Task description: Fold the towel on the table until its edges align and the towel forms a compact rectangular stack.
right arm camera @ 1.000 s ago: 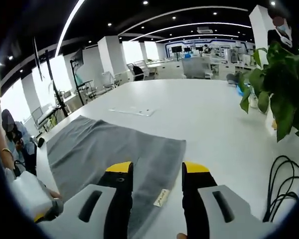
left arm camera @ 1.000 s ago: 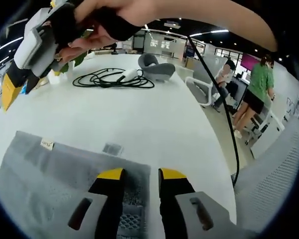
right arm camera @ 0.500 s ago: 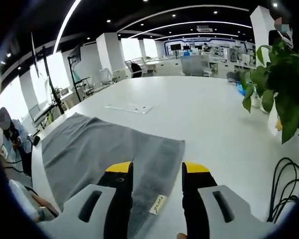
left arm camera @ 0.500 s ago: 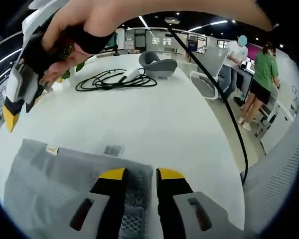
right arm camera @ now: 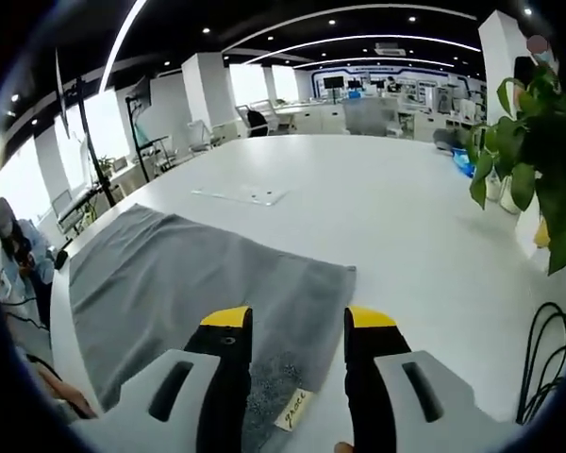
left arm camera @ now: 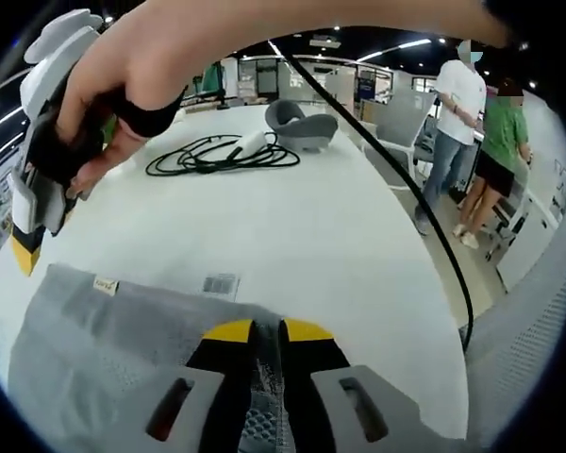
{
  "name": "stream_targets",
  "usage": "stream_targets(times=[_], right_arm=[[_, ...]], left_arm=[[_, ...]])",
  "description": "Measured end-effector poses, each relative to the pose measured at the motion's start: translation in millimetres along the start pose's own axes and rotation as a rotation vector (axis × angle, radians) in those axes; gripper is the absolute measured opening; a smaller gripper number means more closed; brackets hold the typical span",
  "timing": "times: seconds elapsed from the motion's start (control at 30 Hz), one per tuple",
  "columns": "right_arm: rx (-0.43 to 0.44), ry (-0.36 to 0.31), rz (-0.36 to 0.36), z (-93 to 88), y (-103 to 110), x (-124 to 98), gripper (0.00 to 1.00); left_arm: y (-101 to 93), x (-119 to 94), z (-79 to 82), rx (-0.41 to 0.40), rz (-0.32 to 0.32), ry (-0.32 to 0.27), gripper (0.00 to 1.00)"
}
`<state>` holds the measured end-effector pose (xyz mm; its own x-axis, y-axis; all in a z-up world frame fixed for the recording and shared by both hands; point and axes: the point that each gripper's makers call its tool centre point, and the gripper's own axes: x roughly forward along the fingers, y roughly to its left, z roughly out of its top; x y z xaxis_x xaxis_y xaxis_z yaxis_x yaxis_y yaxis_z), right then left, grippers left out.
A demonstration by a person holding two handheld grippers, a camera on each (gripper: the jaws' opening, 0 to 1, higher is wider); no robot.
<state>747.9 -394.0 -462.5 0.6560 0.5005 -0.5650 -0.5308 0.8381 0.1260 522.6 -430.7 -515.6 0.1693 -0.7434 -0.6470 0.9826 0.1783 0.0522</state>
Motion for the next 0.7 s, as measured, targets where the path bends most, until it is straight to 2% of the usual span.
stream_targets(times=[0.1, 0.33, 0.53, 0.7], right_arm=[[-0.005, 0.01, -0.003, -1.5, 1.6, 0.9, 0.37], [-0.001, 0.03, -0.032, -9.6, -9.9, 16.6, 0.36], [0.013, 0.039, -0.056, -8.4, -18.2, 27.3, 0.33], [0.025, 0.059, -0.077, -16.2, -24.8, 36.1, 0.31]], left_arm=[[0.1, 0.2, -0.1, 0.0, -0.002, 0.0, 0.1], [-1.7, 0.2, 0.0, -0.001, -0.012, 0.002, 0.1], [-11.3, -1.3, 1.0, 0.015, -0.033, 0.001, 0.1], [-22.8, -0.6, 1.6, 0.023, -0.059, -0.003, 0.1]])
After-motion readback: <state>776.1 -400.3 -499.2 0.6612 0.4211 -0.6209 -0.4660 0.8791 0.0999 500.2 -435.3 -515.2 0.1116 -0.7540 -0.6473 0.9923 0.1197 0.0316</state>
